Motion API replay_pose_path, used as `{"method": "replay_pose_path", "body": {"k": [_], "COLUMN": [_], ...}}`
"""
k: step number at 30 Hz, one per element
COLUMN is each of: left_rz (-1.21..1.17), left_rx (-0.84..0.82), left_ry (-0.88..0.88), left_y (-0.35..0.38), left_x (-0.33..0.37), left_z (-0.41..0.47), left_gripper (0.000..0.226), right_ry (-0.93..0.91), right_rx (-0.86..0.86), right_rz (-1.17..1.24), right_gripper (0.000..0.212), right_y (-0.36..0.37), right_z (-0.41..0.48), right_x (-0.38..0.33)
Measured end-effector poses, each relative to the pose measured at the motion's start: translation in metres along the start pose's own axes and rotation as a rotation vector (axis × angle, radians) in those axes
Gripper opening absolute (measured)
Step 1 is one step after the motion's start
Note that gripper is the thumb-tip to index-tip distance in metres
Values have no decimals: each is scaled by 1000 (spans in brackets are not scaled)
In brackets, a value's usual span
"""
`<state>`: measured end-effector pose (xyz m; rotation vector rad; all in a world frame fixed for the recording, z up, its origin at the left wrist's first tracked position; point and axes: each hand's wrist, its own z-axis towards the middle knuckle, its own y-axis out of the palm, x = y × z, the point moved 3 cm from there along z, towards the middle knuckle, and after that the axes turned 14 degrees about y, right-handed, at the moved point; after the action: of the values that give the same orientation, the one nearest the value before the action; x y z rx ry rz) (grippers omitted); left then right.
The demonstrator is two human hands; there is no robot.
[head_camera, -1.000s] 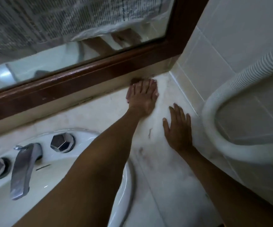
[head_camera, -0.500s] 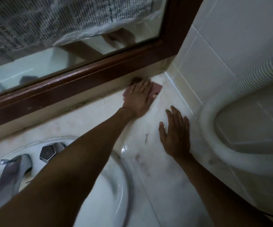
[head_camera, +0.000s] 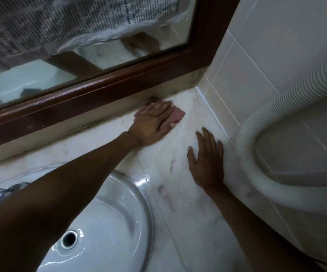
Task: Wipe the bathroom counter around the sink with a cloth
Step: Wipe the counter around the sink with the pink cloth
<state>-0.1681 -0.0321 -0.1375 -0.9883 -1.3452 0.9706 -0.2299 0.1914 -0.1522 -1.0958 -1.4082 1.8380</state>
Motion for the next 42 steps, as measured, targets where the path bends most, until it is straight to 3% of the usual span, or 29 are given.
{"method": "replay_pose_path", "body": {"k": [5, 9, 15, 17, 23, 29, 36, 42], "left_rz": [-59, -82, -74, -39, -22, -38, -50, -127], "left_rx": [5, -28, -63, -70, 26, 38, 42, 55], "left_ry": [-117, -138, 230, 275, -156, -123, -301, -544], "left_y": [8, 16, 31, 28, 19, 42, 49, 57], "left_x": [18, 46, 65, 50, 46, 103, 137, 171], "left_z": [70, 106, 48, 34, 57, -17, -96, -107], "left_gripper": [70, 68, 65, 63, 65, 63, 64, 65], "right_ry": [-19, 28, 53, 73, 88, 124, 90, -105], "right_rx": [-11, 5, 12, 4, 13, -14, -129, -253], "right_rz": [51, 258, 211, 203, 136, 105, 95, 102], "right_gripper": [51, 40, 41, 43, 46, 48, 52, 52], "right_y": [4, -1, -15, -14, -11, -5, -9, -23], "right_z": [2, -3, -24, -26, -33, -38, -55, -103], "right_x": [2, 18, 53, 53, 46, 42, 42, 49]}}
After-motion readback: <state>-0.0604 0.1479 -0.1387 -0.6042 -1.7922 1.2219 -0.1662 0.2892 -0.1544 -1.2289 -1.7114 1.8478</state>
